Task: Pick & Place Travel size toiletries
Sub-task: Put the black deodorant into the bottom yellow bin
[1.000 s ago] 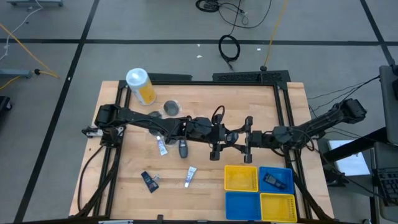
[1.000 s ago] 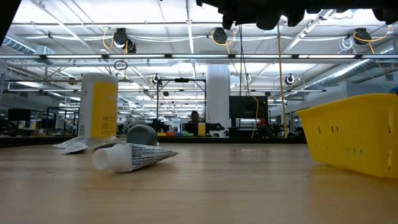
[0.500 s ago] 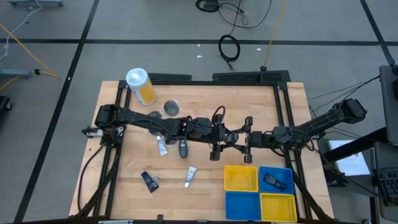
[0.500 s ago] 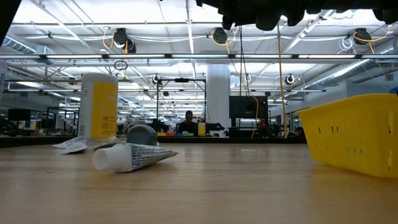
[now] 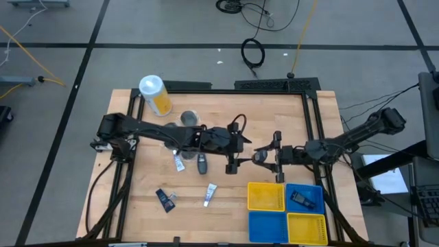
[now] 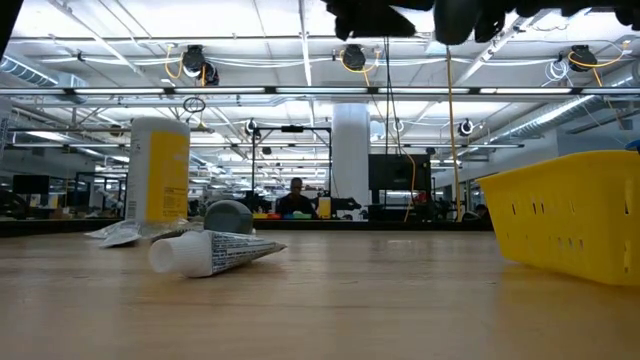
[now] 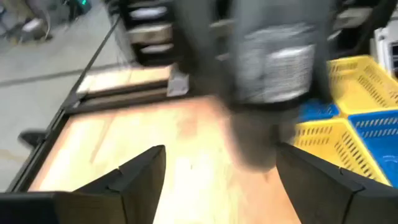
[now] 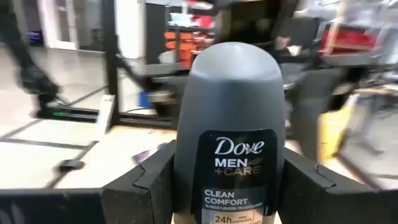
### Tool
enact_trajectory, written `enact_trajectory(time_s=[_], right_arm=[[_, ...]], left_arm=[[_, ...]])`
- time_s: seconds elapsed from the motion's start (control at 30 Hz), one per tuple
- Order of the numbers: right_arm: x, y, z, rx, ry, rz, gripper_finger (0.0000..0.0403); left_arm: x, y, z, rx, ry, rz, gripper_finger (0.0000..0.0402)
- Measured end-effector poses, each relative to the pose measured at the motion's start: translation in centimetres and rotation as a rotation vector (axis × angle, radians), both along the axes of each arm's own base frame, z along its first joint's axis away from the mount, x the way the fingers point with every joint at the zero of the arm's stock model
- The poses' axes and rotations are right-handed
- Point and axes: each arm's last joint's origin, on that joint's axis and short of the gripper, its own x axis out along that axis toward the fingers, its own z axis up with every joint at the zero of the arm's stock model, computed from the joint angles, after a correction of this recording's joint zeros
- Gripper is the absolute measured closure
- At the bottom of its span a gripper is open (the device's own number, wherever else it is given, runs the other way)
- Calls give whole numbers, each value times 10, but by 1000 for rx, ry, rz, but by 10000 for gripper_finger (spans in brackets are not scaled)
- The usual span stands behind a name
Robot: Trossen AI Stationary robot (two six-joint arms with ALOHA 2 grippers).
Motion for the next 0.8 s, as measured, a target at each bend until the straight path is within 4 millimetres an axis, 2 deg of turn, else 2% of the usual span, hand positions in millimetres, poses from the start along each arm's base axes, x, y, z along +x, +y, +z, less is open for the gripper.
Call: enact_trajectory(time_s=[0.13, 0.3, 0.43, 0.63, 0.8], right_arm=[[-8, 5, -4, 74, 74, 43, 209], [-18, 19, -6, 161, 175, 109, 209], [-21, 34, 4, 192, 292, 145, 209], [-25, 58, 16, 226, 584, 170, 209], [-27, 83, 14, 355, 802, 253, 209]], left_arm=[[-7, -3, -1, -24, 63, 16, 90], [-10, -7, -6, -38, 128, 12, 96], [-12, -10, -8, -43, 153, 21, 104], [-13, -14, -9, -30, 154, 37, 108], [-13, -15, -9, -32, 152, 43, 106]])
